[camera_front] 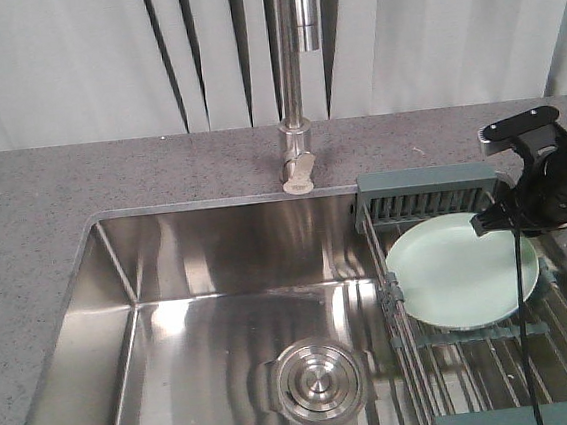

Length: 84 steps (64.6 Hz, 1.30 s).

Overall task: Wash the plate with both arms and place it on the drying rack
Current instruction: 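Lower the plate onto the drying rack and open the right gripper, then withdraw the right gripper from the plate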

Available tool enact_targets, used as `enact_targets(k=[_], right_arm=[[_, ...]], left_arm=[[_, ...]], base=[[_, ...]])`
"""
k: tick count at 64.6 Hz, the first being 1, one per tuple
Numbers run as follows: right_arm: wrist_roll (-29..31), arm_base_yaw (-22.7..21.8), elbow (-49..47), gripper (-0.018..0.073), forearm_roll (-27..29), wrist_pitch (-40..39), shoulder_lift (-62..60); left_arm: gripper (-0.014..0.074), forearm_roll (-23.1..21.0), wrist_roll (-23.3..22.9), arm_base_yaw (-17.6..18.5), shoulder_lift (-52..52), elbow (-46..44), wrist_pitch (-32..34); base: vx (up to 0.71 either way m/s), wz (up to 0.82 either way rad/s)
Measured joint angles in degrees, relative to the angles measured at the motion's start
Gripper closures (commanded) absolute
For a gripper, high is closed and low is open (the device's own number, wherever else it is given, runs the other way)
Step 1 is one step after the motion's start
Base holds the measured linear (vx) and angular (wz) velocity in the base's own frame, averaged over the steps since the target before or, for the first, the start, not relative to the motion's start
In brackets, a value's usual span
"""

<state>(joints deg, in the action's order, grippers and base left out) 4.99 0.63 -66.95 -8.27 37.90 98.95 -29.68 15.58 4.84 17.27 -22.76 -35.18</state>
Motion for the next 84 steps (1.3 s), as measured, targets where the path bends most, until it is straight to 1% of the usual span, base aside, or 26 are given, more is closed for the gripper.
enact_targets(k=[5, 11, 17, 23, 30, 35, 41, 42, 49, 53, 58, 65, 72, 79, 84], right_arm=[[0.00, 0.00, 0.00, 0.0132, -0.34, 0.00, 0.00], [-0.11, 0.00, 0.00, 0.0064, -0.62, -0.06, 0.00], [-0.21, 0.00, 0.00, 0.0050, -0.62, 0.07, -0.45], [-0.23, 0.00, 0.00, 0.0065, -0.23, 0.13, -2.43], [-0.34, 0.00, 0.00, 0.0118, 1.05, 0.53, -6.61], [0.57, 0.06, 0.00, 0.0188, 3.40, 1.32, -10.45], [3.82, 0.88, 0.00, 0.0306, 6.06, 2.66, -15.34], [4.49, 1.10, 0.00, 0.0337, 6.86, 3.06, -16.13], [10.81, 4.08, 0.00, 0.0503, 11.94, 5.08, -22.40], [14.56, 6.40, 0.00, 0.0576, 15.65, 6.37, -25.71], [18.21, 9.11, 0.00, 0.0568, 19.74, 7.57, -30.06], [21.47, 12.18, 0.00, 0.0568, 23.31, 8.44, -34.44], [23.76, 14.84, 0.00, 0.0564, 24.53, 9.14, -38.96], [24.16, 15.16, 0.13, 0.0564, 24.74, 10.20, -42.60], [24.36, 15.16, 2.72, 0.0564, 24.78, 9.30, -46.04]], left_arm=[[0.0603, 0.00, 0.00, 0.00, 0.00, 0.00, 0.00], [0.0603, 0.00, 0.00, 0.00, 0.00, 0.00, 0.00], [0.0603, 0.00, 0.00, 0.00, 0.00, 0.00, 0.00], [0.0603, 0.00, 0.00, 0.00, 0.00, 0.00, 0.00], [0.0603, 0.00, 0.00, 0.00, 0.00, 0.00, -0.02], [0.0603, 0.00, 0.00, 0.00, 0.00, 0.00, -0.02], [0.0603, 0.00, 0.00, 0.00, 0.00, 0.00, -0.02], [0.0603, 0.00, 0.00, 0.00, 0.00, 0.00, -0.02], [0.0603, 0.00, 0.00, 0.00, 0.00, 0.00, -0.02], [0.0603, 0.00, 0.00, 0.00, 0.00, 0.00, -0.07], [0.0603, 0.00, 0.00, 0.00, 0.00, 0.00, -0.07], [0.0603, 0.00, 0.00, 0.00, 0.00, 0.00, -0.28], [0.0603, 0.00, 0.00, 0.00, 0.00, 0.00, -0.30], [0.0603, 0.00, 0.00, 0.00, 0.00, 0.00, -0.35], [0.0603, 0.00, 0.00, 0.00, 0.00, 0.00, -0.35]], base=[[0.00, 0.00], [0.00, 0.00], [0.00, 0.00], [0.00, 0.00], [0.00, 0.00], [0.00, 0.00], [0.00, 0.00], [0.00, 0.00], [0.00, 0.00], [0.00, 0.00], [0.00, 0.00], [0.00, 0.00], [0.00, 0.00], [0.00, 0.00], [0.00, 0.00]])
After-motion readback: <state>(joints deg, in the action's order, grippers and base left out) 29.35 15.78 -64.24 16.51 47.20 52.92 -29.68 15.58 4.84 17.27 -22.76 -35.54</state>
